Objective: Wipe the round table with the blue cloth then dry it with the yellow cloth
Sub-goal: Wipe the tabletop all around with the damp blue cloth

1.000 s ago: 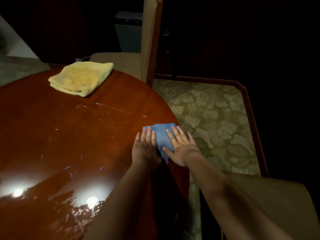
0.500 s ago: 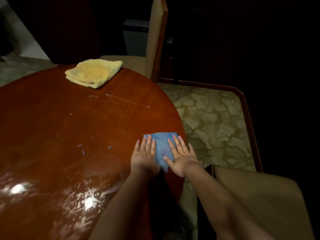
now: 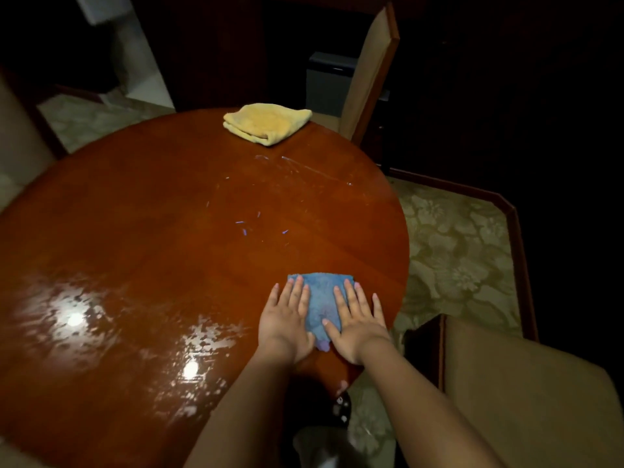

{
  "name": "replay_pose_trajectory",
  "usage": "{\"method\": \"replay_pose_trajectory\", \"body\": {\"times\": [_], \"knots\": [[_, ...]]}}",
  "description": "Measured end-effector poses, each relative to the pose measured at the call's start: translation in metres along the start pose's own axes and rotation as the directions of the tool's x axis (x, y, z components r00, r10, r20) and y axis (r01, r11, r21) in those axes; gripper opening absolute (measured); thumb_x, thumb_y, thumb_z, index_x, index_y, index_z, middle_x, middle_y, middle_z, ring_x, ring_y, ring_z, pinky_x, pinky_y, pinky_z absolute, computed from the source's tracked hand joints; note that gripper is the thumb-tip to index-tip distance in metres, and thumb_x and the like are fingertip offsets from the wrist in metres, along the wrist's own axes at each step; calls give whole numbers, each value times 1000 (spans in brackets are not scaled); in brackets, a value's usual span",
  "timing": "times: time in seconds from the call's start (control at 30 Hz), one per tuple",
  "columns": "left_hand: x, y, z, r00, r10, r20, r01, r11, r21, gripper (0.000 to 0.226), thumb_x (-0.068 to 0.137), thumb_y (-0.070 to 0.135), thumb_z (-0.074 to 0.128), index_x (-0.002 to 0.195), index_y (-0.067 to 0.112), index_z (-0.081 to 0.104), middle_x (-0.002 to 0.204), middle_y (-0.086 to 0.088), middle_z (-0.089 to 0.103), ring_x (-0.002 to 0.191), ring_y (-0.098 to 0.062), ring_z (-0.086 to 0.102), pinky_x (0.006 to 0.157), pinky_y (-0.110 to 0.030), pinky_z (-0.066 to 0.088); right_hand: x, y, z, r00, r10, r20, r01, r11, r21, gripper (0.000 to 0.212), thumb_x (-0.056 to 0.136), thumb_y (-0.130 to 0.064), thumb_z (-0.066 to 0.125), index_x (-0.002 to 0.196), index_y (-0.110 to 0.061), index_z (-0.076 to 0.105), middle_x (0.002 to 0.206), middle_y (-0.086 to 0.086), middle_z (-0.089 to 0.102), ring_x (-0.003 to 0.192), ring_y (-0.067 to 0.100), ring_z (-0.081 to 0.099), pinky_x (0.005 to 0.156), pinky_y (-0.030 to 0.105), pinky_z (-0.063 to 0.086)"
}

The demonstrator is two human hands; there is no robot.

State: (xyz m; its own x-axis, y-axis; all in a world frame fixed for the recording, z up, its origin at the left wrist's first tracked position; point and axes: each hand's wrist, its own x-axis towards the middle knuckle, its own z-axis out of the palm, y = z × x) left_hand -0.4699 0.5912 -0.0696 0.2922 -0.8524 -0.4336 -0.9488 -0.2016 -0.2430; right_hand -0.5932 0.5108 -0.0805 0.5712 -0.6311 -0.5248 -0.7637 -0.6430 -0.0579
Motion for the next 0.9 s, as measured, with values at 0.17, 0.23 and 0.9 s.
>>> {"method": "replay_pose_trajectory", "body": {"times": [0.17, 0.23, 0.9], "knots": [[-13, -14, 9, 1000, -20, 18, 21, 1000, -9, 81, 95, 54, 20, 148, 6, -19, 155, -12, -24, 144, -25, -21, 117, -45, -7, -1, -14, -1, 998, -59, 6, 59, 998, -18, 69, 97, -58, 11, 146, -24, -24, 151, -3, -35, 138, 15, -32, 112, 43, -18], [-9, -13, 10, 1000, -24, 10, 24, 999, -21, 82, 94, 54, 20, 148, 5, -19, 155, -12, -24, 144, -26, -21, 117, -45, -8, 4, -11, -2, 997, -74, -2, 74, 997, -20, 70, 97, -58, 12, 147, -24, -23, 152, -3, -33, 139, 15, -31, 114, 41, -16], [84, -58, -22, 997, -78, 18, 79, 994, -80, 86, 94, 55, 26, 149, 2, -14, 157, -15, -19, 145, -28, -15, 118, -46, -5, 105, -6, -55, 990, -136, -42, 134, 989, -58, 71, 97, -59, 15, 148, -25, -20, 154, -2, -30, 141, 15, -27, 115, 38, -13]]}}
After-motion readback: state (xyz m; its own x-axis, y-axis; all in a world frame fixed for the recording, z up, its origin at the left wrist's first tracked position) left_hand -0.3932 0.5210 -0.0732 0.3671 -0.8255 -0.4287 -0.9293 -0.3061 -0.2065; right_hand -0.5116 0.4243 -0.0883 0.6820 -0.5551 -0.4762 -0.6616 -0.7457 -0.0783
